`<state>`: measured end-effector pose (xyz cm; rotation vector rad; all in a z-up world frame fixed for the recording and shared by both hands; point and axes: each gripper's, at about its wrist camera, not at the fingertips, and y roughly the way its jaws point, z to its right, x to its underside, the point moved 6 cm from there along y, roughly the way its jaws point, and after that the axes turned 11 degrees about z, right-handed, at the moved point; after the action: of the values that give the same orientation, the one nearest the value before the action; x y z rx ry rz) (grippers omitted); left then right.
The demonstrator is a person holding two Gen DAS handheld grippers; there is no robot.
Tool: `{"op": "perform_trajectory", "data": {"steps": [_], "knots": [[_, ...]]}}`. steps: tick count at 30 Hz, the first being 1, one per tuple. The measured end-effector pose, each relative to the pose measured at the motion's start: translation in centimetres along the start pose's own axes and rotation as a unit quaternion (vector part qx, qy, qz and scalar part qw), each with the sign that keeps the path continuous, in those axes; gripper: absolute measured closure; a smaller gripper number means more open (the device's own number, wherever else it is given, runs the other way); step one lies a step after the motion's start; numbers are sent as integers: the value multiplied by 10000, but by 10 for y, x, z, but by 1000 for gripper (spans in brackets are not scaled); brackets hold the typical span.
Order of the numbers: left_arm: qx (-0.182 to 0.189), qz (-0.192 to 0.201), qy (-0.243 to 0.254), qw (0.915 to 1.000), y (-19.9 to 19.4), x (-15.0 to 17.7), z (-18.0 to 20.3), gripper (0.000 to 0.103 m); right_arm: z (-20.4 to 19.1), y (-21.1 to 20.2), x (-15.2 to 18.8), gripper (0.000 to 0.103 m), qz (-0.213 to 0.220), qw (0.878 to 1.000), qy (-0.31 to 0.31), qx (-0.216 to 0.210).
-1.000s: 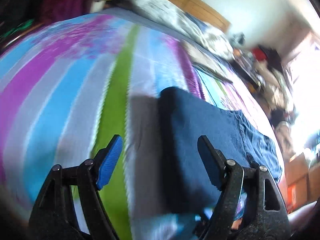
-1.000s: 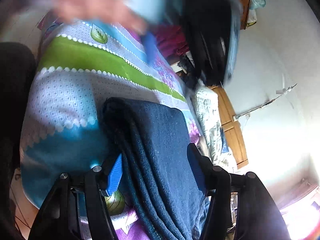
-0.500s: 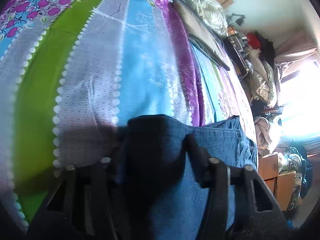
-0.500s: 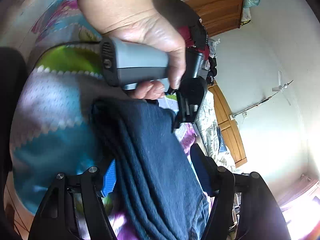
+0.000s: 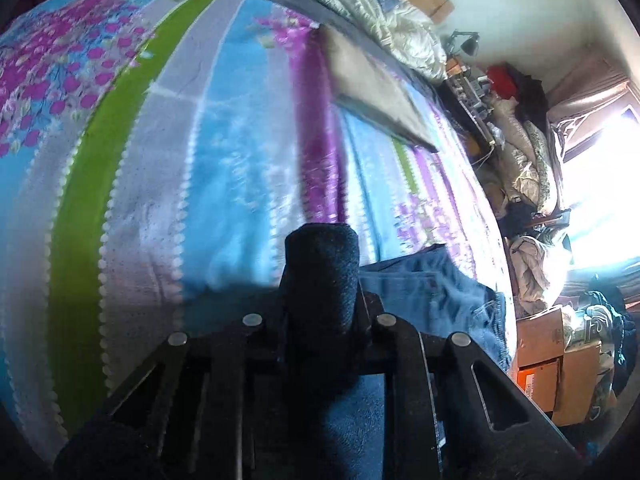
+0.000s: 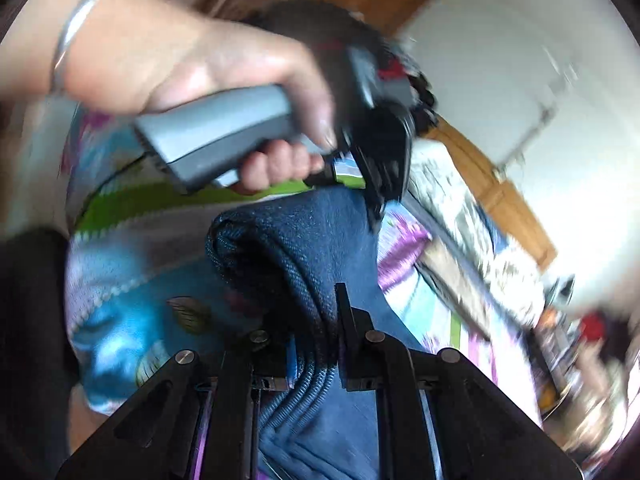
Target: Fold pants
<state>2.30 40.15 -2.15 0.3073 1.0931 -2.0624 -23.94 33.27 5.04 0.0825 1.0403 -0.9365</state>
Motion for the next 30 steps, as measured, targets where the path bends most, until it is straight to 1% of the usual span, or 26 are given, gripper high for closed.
{"op": "perform_trajectory", "data": {"steps": [2, 3, 4, 5, 6, 8, 10, 11, 13, 14, 15, 16, 17, 18, 19, 20, 21, 22, 23, 24, 25, 26, 27, 28, 29, 30], "knots": [[183, 116, 265, 9994, -8, -8, 53, 81, 45, -23, 8, 88, -62, 9972, 732, 99], [256, 130, 359, 9989, -9, -8, 72, 81, 67, -28, 11, 88, -99, 9943, 1051, 169], [439, 140, 533, 9975, -8, -7, 111, 81, 92, -42, 21, 88, -123, 9887, 1472, 263], [534, 132, 642, 9964, -7, -4, 132, 81, 113, -55, 29, 88, -135, 9830, 1792, 373], [722, 96, 878, 9935, -1, 3, 176, 81, 133, -70, 43, 88, -167, 9766, 2077, 534], [992, -3, 1117, 9888, 10, 16, 230, 81, 178, -105, 76, 88, -162, 9589, 2683, 909], [1271, -231, 1347, 9824, 38, 40, 300, 81, 219, -135, 110, 88, -190, 9368, 3262, 1253], [1364, -338, 1446, 9795, 51, 52, 327, 81, 239, -153, 133, 88, -259, 9212, 3603, 1448], [1513, -630, 1700, 9717, 88, 89, 388, 81, 271, -180, 182, 88, -343, 8853, 4284, 1773], [1542, -781, 1741, 9694, 105, 105, 410, 81, 286, -194, 214, 88, -437, 8597, 4704, 1940], [1513, -993, 1827, 9664, 134, 131, 437, 81, 297, -207, 244, 88, -497, 8346, 5070, 2095], [1463, -1141, 1913, 9638, 155, 153, 454, 81, 305, -221, 270, 88, -535, 8125, 5369, 2207], [1407, -1296, 2039, 9601, 177, 174, 467, 81, 312, -230, 301, 88, -559, 7834, 5753, 2282], [1336, -1387, 2081, 9590, 189, 188, 471, 81, 313, -237, 329, 88, -587, 7556, 6116, 2271], [1161, -1566, 2103, 9580, 217, 212, 476, 81, 318, -241, 360, 88, -628, 7205, 6522, 2270], [1016, -1734, 2210, 9543, 237, 230, 476, 81, 315, -243, 385, 88, -572, 6839, 6954, 2134], [932, -1894, 2303, 9499, 253, 245, 472, 80, 311, -243, 402, 88, -535, 6594, 7234, 1975], [835, -1934, 2341, 9491, 260, 252, 469, 78, 310, -249, 412, 88, -398, 6430, 7410, 1893], [784, -1933, 2315, 9502, 264, 254, 467, 76, 309, -253, 412, 88, -286, 6394, 7461, 1835], [763, -1882, 2262, 9527, 264, 254, 469, 74, 307, -255, 411, 88, -257, 6386, 7482, 1783], [721, -1857, 2273, 9532, 263, 251, 470, 73, 306, -267, 413, 88, -98, 6288, 7589, 1689], [673, -1854, 2276, 9536, 262, 248, 472, 72, 309, -270, 414, 88, 129, 6076, 7791, 1537], [674, -1871, 2221, 9545, 260, 245, 475, 68, 307, -268, 418, 87, 197, 5886, 7957, 1412], [697, -1882, 2131, 9562, 258, 241, 475, 67, 305, -271, 426, 87, 204, 5675, 8130, 1288], [738, -1852, 2059, 9580, 255, 238, 483, 67, 301, -273, 437, 87, 248, 5426, 8314, 1172], [847, -1654, 1937, 9633, 247, 227, 484, 65, 295, -274, 442, 87, 364, 5248, 8440, 1046]]}}
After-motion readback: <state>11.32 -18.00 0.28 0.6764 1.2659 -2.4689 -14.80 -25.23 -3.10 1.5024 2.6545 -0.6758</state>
